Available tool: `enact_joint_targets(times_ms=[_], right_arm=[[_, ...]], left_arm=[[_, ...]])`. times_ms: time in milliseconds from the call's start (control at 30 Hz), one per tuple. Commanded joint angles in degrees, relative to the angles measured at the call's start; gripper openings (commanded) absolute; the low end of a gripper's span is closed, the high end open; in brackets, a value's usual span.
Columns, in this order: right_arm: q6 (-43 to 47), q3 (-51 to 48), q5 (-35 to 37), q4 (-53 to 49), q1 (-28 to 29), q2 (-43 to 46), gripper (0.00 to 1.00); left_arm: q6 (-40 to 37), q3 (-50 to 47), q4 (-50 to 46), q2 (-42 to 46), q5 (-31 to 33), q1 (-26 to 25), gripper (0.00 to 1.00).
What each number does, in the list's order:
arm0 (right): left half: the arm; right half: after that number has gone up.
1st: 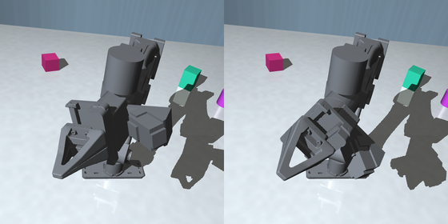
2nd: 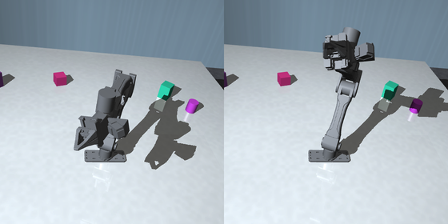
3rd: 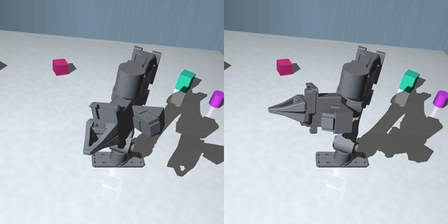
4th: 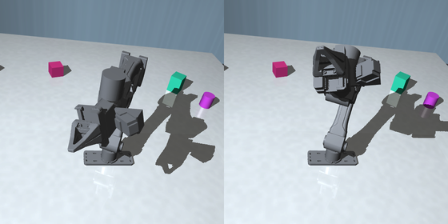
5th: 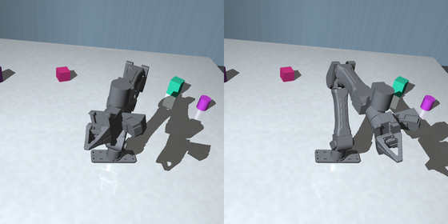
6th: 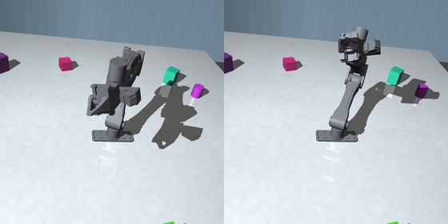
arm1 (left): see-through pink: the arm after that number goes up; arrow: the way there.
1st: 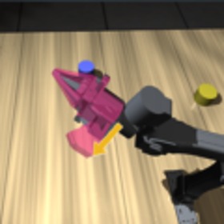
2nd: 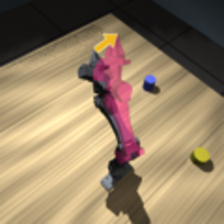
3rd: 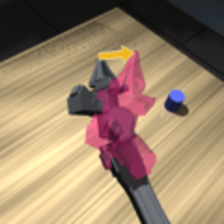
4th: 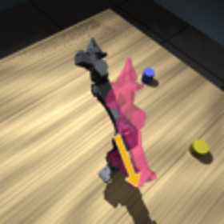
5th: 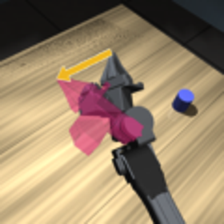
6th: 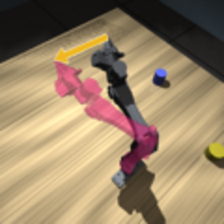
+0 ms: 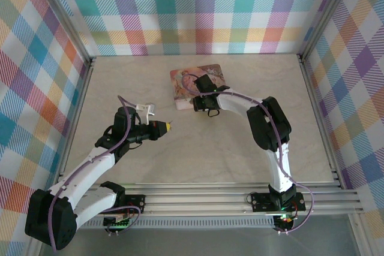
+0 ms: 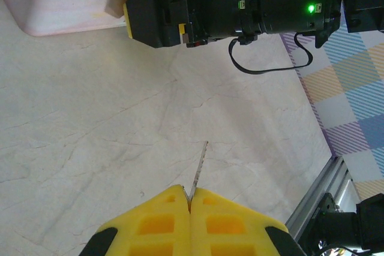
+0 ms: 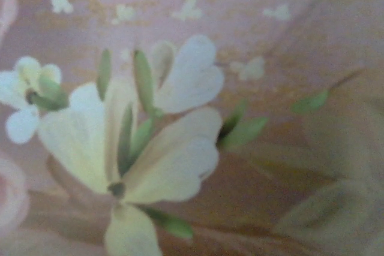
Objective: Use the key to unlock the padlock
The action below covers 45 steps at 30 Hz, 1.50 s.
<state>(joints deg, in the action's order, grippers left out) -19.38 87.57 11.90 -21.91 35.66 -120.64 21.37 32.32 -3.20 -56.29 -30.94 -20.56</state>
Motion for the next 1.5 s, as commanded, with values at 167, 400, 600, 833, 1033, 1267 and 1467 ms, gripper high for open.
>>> enact_joint_targets(times_ms=[167,400,600,833,1033,1267,1467], right_arm=[[-1.4,2.6,3.1,2.0,0.2,-2.4,0.51],[-0.7,2.6,3.7,3.4,0.2,-2.7,0.46],[0.8,2.8,3.9,4.2,0.2,-2.7,0.39],[3.5,2.3,2.7,4.9,0.2,-1.9,0.28],[4.1,1.9,1.7,4.2,0.2,-1.5,0.16],[4.9,0.7,-2.1,2.2,-0.4,0.7,0.07],[2.9,-0.7,-11.0,-2.5,-2.6,4.7,0.00]], left_arm=[[-1.3,2.9,-1.3,-0.4,-1.1,-0.4,0.00],[-1.4,2.6,-1.7,-0.1,-1.0,-0.4,0.00],[-1.2,2.4,-1.0,-0.2,-0.8,-0.4,0.00],[-1.5,2.6,-0.8,-0.8,-1.0,-0.4,0.00],[-1.6,2.3,-0.6,-0.8,-1.2,-0.4,0.00],[-2.0,1.8,-0.6,-0.5,-1.7,-0.4,0.00],[-1.7,1.7,2.5,-2.0,-3.5,-0.4,0.00]])
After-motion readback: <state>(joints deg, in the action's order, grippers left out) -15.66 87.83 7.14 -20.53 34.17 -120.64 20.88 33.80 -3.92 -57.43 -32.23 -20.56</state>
